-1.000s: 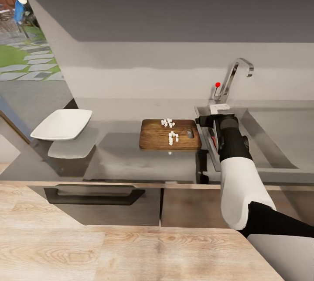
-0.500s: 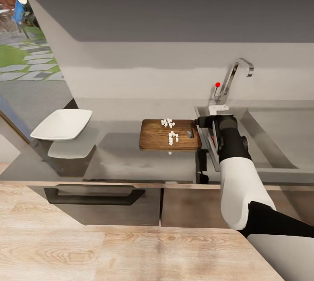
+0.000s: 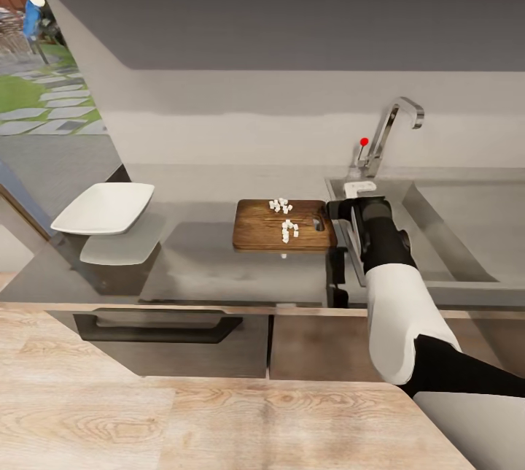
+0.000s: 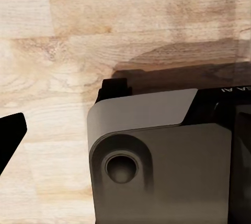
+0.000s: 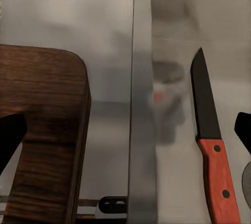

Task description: In the kitchen, take the Vidalia onion out of the sink, dice it on the chopping board with the paring knife, put the diced onion into the bowl on the countertop, then place both the paring knife and the chopping board into the sink.

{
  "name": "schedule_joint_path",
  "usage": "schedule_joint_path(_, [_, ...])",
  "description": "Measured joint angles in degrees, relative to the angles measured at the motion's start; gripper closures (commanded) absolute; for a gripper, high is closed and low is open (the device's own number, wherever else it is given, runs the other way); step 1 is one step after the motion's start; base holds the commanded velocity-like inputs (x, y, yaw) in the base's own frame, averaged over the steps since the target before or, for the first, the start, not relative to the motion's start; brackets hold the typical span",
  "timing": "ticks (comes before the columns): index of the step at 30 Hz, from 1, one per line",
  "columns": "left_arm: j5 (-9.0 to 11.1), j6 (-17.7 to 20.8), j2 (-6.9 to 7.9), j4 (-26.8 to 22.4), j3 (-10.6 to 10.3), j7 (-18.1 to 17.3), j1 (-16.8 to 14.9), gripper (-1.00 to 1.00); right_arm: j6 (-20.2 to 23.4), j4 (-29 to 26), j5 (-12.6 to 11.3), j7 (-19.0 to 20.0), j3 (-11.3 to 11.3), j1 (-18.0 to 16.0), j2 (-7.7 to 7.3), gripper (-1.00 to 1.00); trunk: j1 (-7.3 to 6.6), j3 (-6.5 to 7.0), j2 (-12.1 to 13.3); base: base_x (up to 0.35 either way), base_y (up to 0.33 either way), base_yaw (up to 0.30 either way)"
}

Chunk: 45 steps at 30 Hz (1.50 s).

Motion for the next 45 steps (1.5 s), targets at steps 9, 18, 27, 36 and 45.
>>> schedule_joint_path(9, [0.0, 0.0, -0.08, 0.0, 0.0, 0.0, 0.0, -1.0, 0.1, 0.2, 0.0, 0.0, 0.1, 0.0, 0.0, -1.0, 0.0, 0.0, 0.0, 0.0, 0.0, 0.0])
schedule_joint_path(18, [0.0, 0.0, -0.09, 0.0, 0.0, 0.0, 0.0, -1.0, 0.1, 0.7, 0.0, 0.0, 0.2, 0.0, 0.0, -1.0, 0.0, -0.04, 0.0, 0.0, 0.0, 0.0])
schedule_joint_path(27, [0.0, 0.0, -0.09, 0.0, 0.0, 0.0, 0.0, -1.0, 0.1, 0.1, -0.8, 0.1, 0.2, 0.0, 0.0, -1.0, -0.01, -0.68, 0.0, 0.0, 0.0, 0.0])
schedule_joint_path(36, [0.0, 0.0, -0.09, 0.0, 0.0, 0.0, 0.0, -1.0, -0.1, 2.3, 0.0, 0.0, 2.9, 0.0, 0.0, -1.0, 0.02, -0.78, 0.0, -0.065, 0.013, 0.0])
schedule_joint_path(45, [0.0, 0.0, -0.09, 0.0, 0.0, 0.0, 0.0, -1.0, -0.2, 3.0, 0.0, 0.0, 3.0, 0.0, 0.0, -1.0, 0.0, -0.78, 0.0, -0.016, 0.002, 0.0])
